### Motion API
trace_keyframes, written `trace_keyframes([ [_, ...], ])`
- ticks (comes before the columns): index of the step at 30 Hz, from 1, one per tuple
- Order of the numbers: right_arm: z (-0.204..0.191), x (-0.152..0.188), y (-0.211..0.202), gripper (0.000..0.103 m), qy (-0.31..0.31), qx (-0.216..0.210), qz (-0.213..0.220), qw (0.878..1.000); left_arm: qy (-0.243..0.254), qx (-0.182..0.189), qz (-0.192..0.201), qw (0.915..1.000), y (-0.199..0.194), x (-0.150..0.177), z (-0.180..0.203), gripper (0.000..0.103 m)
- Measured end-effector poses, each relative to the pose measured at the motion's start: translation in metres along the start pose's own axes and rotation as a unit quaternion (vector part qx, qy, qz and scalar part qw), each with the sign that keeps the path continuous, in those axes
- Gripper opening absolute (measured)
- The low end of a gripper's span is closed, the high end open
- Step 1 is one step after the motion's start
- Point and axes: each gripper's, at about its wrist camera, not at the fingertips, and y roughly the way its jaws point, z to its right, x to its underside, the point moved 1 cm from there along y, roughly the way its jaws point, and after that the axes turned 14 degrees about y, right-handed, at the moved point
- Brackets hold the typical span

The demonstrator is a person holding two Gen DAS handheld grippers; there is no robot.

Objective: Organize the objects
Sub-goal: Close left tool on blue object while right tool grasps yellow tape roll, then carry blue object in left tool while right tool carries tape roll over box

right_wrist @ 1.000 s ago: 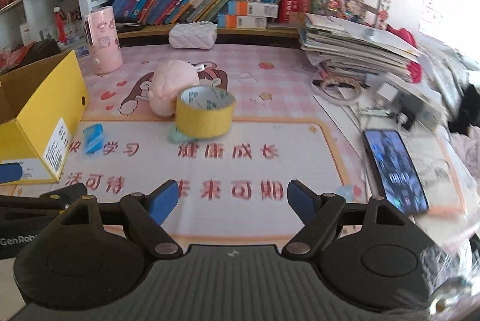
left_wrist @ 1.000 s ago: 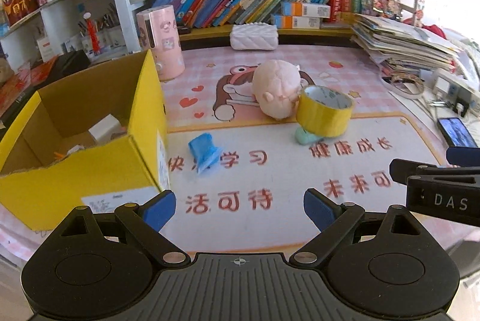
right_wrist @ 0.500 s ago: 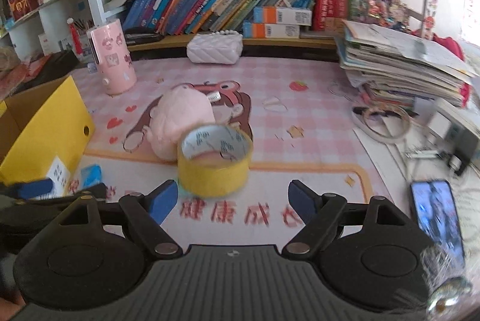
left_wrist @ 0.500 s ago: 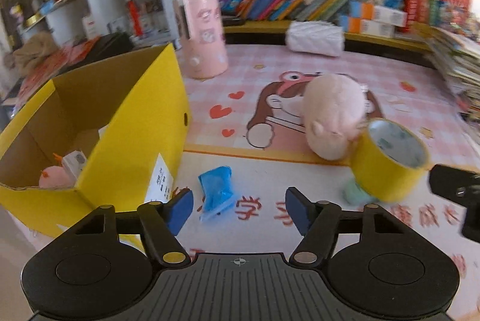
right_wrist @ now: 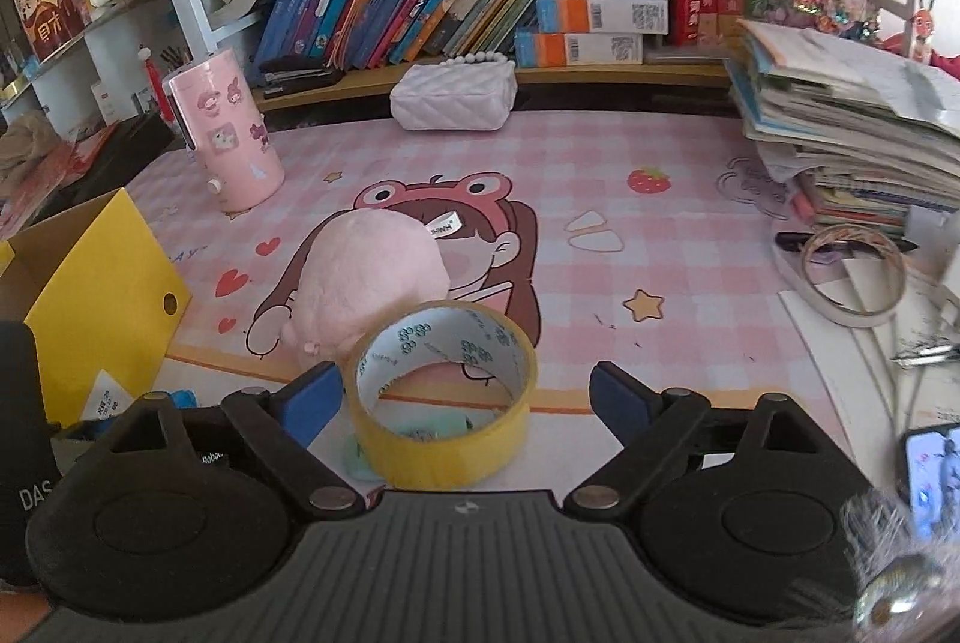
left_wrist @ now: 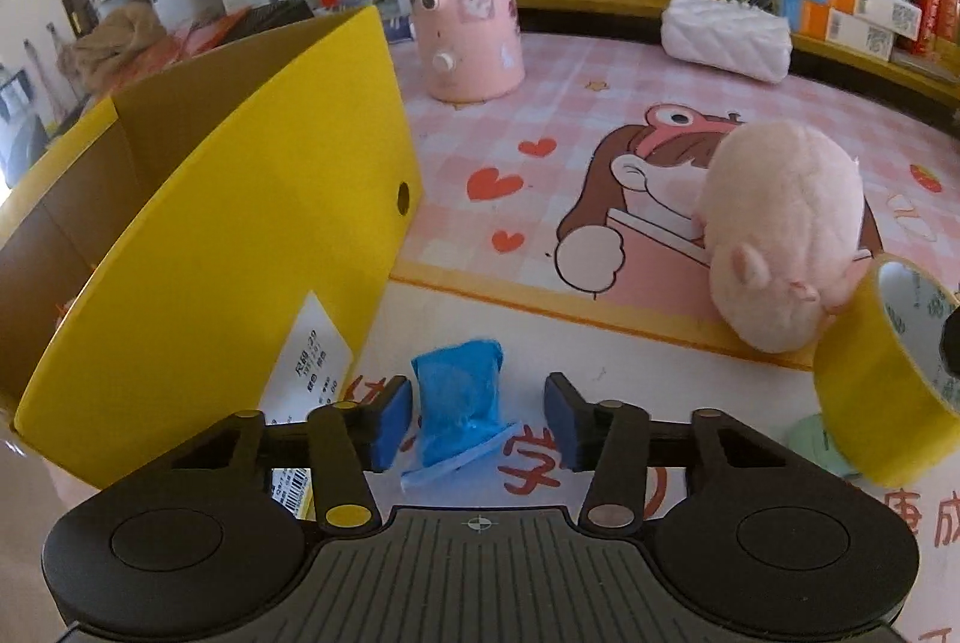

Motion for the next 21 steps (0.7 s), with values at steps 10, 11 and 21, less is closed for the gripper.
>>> trace_keyframes([
  [10,-0.006,0.002,0.038,0.095,-0.015,0.007,-0.041,0.999,0.004,0.056,0.003,0.9984,-0.023,0.009,-0.01,0.03],
  [11,-0.007,0.003,0.042,0.095,-0.017,0.01,-0.043,0.999,0.006,0.061,0.004,0.9981,-0.027,0.011,-0.011,0.03],
  [21,-0.01,0.007,0.031,0.084,-0.013,0.022,-0.025,0.999,0.019,0.1,0.052,0.9934,-0.078,0.03,-0.039,0.03],
])
